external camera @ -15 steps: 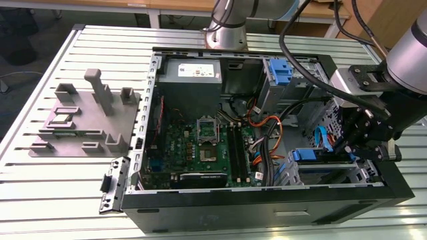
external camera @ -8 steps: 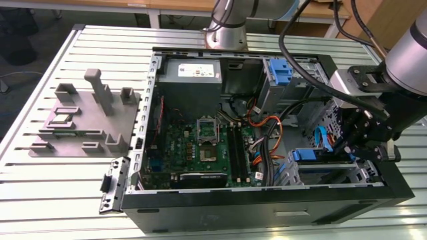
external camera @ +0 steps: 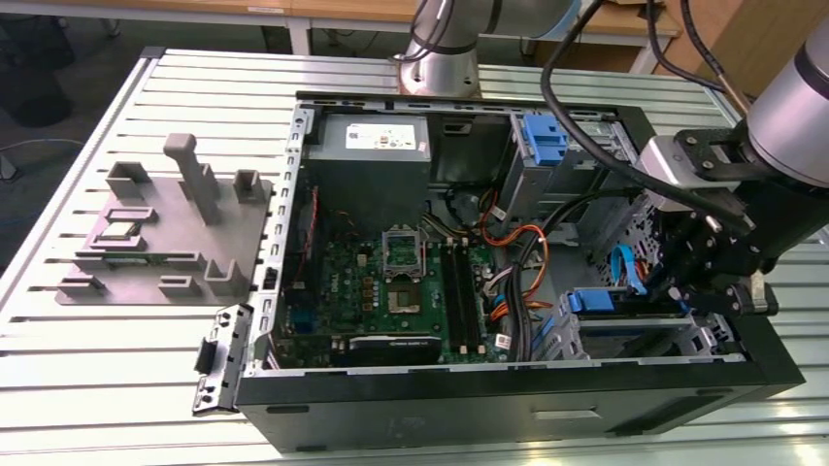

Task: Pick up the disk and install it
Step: 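Insert the second disk wire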

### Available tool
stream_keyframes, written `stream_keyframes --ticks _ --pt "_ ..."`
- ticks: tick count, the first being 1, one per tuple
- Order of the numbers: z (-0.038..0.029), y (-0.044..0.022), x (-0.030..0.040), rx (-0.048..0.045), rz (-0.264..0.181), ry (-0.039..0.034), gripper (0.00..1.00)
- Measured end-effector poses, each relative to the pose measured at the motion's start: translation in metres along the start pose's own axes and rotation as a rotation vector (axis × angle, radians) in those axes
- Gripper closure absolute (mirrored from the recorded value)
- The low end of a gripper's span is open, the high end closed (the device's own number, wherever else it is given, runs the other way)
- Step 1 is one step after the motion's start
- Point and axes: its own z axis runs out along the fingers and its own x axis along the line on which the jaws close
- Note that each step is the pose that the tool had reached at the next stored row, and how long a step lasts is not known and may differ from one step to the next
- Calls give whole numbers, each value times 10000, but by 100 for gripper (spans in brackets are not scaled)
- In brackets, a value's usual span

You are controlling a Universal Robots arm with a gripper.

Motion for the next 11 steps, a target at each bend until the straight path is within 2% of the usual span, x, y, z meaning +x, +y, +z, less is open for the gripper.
stream_keyframes --ticks 1,4,9,11 --pt "-1 0 0 0 0 3 76" --pt "-21 -1 0 0 0 12 76" --pt "-193 -9 -5 1 0 9 76" --pt "-242 -12 -7 0 0 9 76"
